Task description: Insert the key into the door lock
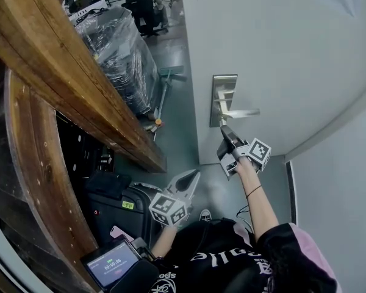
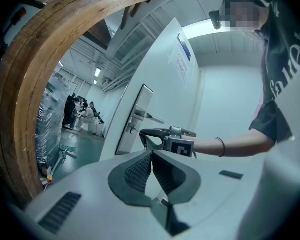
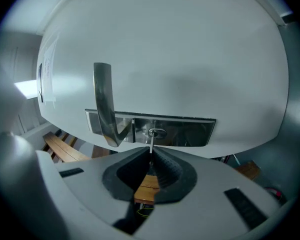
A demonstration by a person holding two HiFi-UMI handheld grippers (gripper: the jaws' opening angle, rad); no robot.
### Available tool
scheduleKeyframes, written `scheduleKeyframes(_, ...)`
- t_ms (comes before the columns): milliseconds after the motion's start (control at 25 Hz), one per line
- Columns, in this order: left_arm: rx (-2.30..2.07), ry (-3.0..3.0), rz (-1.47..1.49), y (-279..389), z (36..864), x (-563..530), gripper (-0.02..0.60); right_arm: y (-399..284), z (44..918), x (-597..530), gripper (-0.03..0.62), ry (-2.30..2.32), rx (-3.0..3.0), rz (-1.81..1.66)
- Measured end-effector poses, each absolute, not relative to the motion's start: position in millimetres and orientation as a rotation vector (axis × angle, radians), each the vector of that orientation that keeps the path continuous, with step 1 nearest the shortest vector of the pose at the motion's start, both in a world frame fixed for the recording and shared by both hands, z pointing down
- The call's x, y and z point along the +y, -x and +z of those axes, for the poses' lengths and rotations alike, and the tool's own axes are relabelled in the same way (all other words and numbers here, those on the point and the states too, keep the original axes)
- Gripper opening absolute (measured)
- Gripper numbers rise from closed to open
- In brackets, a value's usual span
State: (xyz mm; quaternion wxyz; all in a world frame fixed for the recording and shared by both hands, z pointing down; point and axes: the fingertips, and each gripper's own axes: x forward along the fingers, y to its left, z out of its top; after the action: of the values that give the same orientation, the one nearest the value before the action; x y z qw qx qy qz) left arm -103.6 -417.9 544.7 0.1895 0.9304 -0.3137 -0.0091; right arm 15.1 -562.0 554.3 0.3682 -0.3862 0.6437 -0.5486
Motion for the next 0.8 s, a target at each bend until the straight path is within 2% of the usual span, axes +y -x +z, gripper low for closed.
scheduleKeyframes(560,-0.86,-2.623,-0.021,94.2,546.5,-409.9,0.008,-15.1,554.8,-588.2,0.035,1.073,1.736,-1.398)
scheduleKeyframes(800,-0.868,-2.622,-0.019,90.4,545.5,-402.7,0.008,-5.4,551.5,-569.3,0.037,1.191,2.008,-1.322)
